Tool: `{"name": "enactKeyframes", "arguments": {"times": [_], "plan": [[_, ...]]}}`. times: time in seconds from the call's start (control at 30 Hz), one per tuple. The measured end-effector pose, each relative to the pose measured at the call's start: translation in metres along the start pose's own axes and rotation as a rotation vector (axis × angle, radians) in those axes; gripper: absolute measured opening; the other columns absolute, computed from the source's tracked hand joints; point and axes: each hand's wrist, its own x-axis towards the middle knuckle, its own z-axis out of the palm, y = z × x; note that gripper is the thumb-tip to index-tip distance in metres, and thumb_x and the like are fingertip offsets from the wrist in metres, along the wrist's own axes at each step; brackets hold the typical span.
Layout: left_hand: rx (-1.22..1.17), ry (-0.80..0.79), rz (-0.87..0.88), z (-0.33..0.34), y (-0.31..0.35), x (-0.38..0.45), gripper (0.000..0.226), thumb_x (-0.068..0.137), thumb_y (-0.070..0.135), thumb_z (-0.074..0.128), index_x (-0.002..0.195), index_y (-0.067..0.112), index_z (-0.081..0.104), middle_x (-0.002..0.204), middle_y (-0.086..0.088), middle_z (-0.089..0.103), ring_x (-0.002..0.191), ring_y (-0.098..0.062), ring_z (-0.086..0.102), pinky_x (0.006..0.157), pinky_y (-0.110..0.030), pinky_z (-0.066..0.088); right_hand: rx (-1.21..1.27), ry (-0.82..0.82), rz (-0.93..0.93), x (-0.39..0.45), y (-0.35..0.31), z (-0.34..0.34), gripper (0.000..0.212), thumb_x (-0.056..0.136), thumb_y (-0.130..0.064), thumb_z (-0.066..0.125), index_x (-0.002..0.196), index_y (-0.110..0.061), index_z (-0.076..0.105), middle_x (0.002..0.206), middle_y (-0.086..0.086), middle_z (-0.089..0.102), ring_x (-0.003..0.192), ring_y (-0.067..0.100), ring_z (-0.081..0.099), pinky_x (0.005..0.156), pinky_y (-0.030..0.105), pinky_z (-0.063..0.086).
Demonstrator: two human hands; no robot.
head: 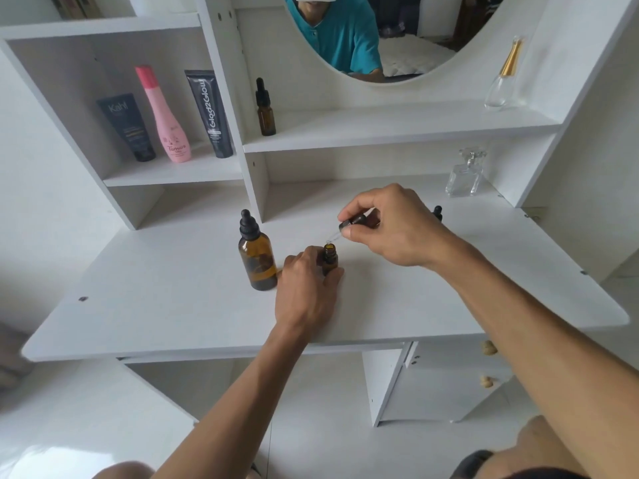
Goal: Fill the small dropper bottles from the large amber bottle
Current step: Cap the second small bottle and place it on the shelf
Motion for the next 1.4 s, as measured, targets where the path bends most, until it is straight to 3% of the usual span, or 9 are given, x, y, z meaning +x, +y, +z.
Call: {"name": "enactKeyframes", "arguments": {"times": [0.1,0.2,0.53,0.7,0.97,1.13,1.27,1.4], "plan": [[-0.008,-0.004,0.003,0.0,0.001,-0.001,0.03,0.085,0.026,0.07,0.112,0.013,0.065,0.104,-0.007,0.07,0.103,-0.027,0.057,0.086,-0.046,0.049,-0.109,-0.054,-0.029,0.003,-0.005,0.0,0.014,0.087,-0.021,0.074,0.101,-0.021,0.076,0.093,-0.005,0.073,0.073,0.002,0.065,0.067,0.009,0.046],[-0.005,-0.009,0.002,0.0,0.001,-0.001,0.029,0.085,0.027,0.069,0.111,0.014,0.065,0.104,-0.005,0.07,0.103,-0.027,0.057,0.085,-0.045,0.05,-0.157,-0.08,-0.039,0.007,-0.009,0.004,0.017,0.087,-0.02,0.073,0.104,-0.02,0.076,0.096,-0.004,0.074,0.077,0.004,0.065,0.074,0.018,0.047],[0.033,-0.01,0.03,-0.003,0.002,-0.001,0.028,0.088,0.024,0.068,0.111,0.011,0.061,0.102,-0.01,0.067,0.097,-0.028,0.054,0.079,-0.043,0.048,-0.039,-0.103,-0.028,0.012,-0.008,0.025,0.024,0.084,-0.019,0.079,0.107,-0.019,0.074,0.097,-0.006,0.072,0.072,0.006,0.067,0.063,0.013,0.047],[0.034,0.004,0.049,0.001,-0.002,0.001,0.023,0.086,0.024,0.066,0.105,0.013,0.062,0.097,-0.007,0.068,0.093,-0.026,0.053,0.074,-0.04,0.047,-0.046,-0.114,-0.037,0.01,0.0,0.034,0.021,0.088,-0.017,0.074,0.109,-0.02,0.073,0.097,-0.006,0.072,0.08,0.008,0.066,0.075,0.017,0.047],[0.034,0.025,0.077,0.005,-0.006,0.003,0.022,0.089,0.028,0.066,0.105,0.014,0.063,0.097,-0.005,0.069,0.091,-0.025,0.055,0.071,-0.038,0.047,-0.029,-0.124,-0.052,0.007,0.007,0.038,0.022,0.089,-0.024,0.073,0.11,-0.021,0.073,0.1,-0.01,0.07,0.087,0.005,0.065,0.067,0.005,0.04],[0.042,0.024,0.085,0.006,-0.008,0.003,0.019,0.089,0.029,0.065,0.102,0.015,0.062,0.095,-0.003,0.069,0.089,-0.024,0.055,0.071,-0.04,0.048,0.019,-0.13,-0.061,0.007,0.008,0.036,0.022,0.089,-0.015,0.072,0.109,-0.024,0.074,0.099,-0.012,0.073,0.095,0.003,0.065,0.075,0.011,0.045],[0.048,0.014,0.075,0.006,-0.008,0.004,0.02,0.087,0.027,0.065,0.101,0.013,0.062,0.095,-0.004,0.068,0.091,-0.025,0.054,0.073,-0.042,0.049,0.03,-0.075,-0.056,0.01,0.011,0.038,0.022,0.083,-0.027,0.081,0.103,-0.022,0.075,0.091,-0.006,0.074,0.09,0.006,0.068,0.072,0.002,0.043],[0.038,0.004,0.066,0.006,-0.008,0.003,0.021,0.087,0.027,0.065,0.103,0.014,0.062,0.095,-0.004,0.069,0.093,-0.025,0.054,0.075,-0.043,0.049,0.065,-0.088,-0.054,0.008,0.011,0.034,0.021,0.083,-0.025,0.08,0.104,-0.024,0.075,0.096,-0.014,0.073,0.092,0.0,0.067,0.077,0.012,0.048]]}}
